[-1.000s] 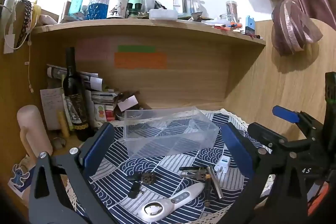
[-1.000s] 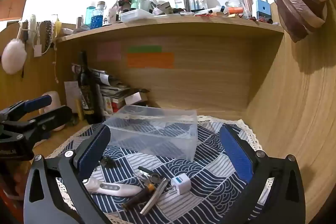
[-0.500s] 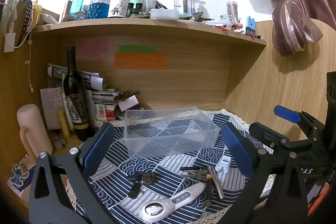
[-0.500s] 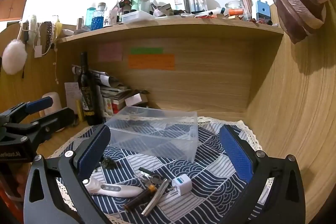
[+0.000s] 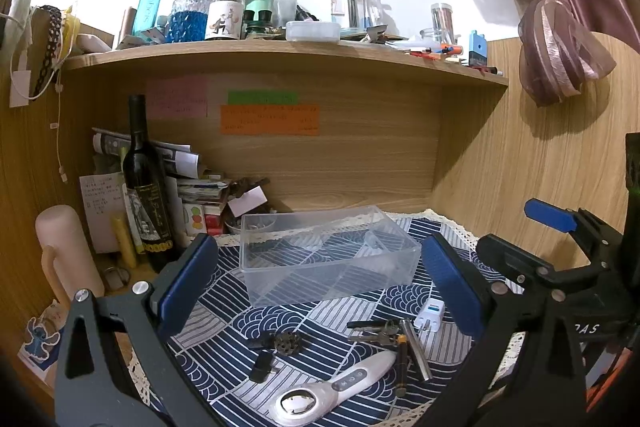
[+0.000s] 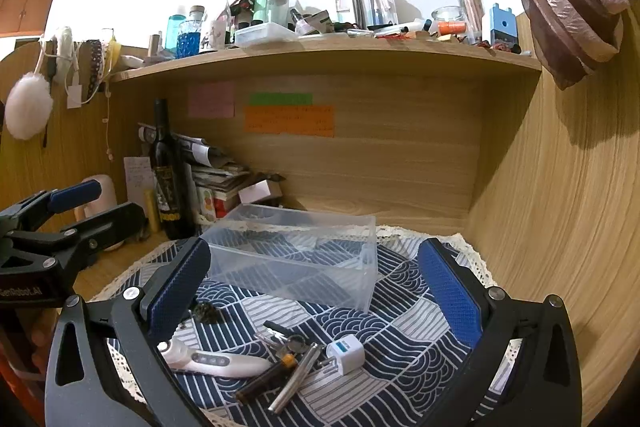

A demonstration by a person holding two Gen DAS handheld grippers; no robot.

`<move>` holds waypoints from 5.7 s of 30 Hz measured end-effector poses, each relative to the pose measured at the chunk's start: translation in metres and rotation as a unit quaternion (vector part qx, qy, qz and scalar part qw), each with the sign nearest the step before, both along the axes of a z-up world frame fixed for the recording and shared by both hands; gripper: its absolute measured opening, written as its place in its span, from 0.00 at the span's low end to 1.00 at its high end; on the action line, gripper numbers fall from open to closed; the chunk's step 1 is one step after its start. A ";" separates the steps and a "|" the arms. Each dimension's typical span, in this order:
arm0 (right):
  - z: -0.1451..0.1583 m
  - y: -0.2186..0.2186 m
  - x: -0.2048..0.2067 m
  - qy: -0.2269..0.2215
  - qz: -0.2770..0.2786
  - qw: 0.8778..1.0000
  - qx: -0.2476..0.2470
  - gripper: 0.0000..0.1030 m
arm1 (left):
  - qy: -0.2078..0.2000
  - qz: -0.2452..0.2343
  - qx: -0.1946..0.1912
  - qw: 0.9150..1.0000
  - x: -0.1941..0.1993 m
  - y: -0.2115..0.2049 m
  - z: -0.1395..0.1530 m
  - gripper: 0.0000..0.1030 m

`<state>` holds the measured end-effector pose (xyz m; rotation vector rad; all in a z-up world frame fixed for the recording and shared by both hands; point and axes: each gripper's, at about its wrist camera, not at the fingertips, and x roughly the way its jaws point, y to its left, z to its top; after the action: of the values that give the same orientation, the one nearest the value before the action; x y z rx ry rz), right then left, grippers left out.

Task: Organize rigid objects

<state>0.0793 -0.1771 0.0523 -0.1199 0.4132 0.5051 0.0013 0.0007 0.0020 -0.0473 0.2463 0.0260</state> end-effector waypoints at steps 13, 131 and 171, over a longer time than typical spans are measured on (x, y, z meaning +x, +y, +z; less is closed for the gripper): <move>0.002 0.000 0.001 0.002 0.004 1.000 0.007 1.00 | -0.008 0.004 0.005 1.000 -0.003 -0.003 0.002 1.00; -0.090 -0.029 0.100 0.208 -0.005 0.978 -0.029 0.27 | 0.244 -0.046 0.005 0.969 0.115 0.035 -0.094 0.20; -0.119 0.081 0.219 0.250 0.063 0.961 -0.096 0.27 | 0.274 -0.022 -0.015 0.961 0.237 0.071 -0.086 0.20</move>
<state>0.2979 -0.0959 -0.0664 -0.2071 0.9561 0.6204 0.2381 0.0715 -0.0844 -0.0652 0.8036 -0.0089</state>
